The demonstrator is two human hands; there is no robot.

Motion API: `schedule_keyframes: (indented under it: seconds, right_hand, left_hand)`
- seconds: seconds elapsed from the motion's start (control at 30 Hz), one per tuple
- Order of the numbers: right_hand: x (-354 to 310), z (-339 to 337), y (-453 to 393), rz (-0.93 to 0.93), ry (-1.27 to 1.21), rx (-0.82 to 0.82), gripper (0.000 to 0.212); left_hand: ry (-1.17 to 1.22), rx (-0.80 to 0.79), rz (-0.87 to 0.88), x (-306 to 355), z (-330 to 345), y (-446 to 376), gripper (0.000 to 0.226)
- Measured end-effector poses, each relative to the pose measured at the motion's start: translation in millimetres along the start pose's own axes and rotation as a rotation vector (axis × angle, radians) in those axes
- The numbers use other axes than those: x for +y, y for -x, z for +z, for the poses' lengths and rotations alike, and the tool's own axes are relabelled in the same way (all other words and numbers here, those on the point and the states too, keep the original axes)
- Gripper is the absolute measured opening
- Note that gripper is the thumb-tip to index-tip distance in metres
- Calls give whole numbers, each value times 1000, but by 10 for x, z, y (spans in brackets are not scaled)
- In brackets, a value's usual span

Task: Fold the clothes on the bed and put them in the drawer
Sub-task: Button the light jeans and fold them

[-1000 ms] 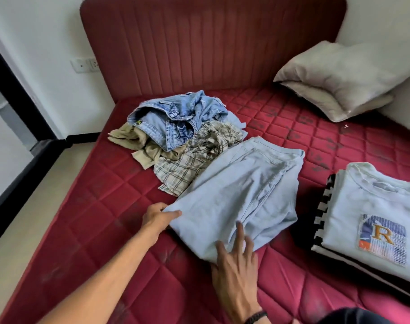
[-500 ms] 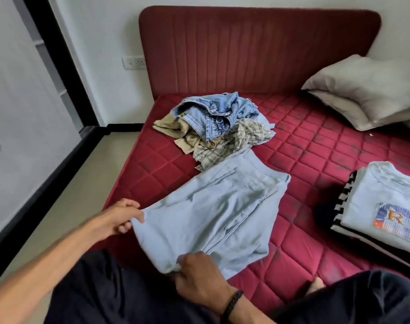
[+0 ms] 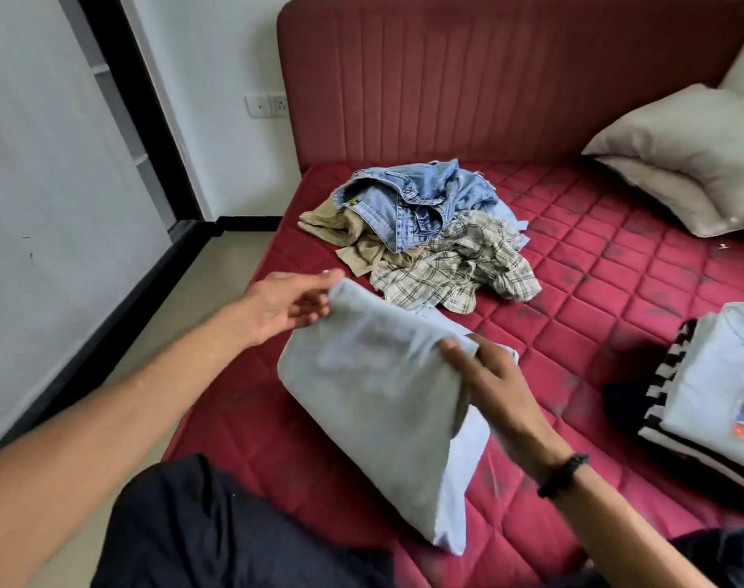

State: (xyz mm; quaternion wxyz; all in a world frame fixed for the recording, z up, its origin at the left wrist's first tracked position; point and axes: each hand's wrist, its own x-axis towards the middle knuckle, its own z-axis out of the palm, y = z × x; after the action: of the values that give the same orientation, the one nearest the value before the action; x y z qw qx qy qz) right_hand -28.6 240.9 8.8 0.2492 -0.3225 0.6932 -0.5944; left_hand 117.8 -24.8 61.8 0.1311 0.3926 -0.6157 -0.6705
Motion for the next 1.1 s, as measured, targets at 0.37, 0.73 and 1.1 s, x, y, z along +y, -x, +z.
schedule_keyframes:
  seconds: [0.37, 0.73, 1.1]
  right_hand:
    - [1406, -831, -1018, 242, -15, 310, 52]
    - [1739, -905, -1234, 428, 15, 268, 46]
    - [1304, -734, -1168, 412, 307, 342, 42]
  left_hand:
    - [-555, 193, 196, -358, 1605, -1804, 26]
    - [-637, 303, 261, -876, 1719, -2082, 25]
    - [-1299, -107, 447, -1364, 1609, -1179, 82]
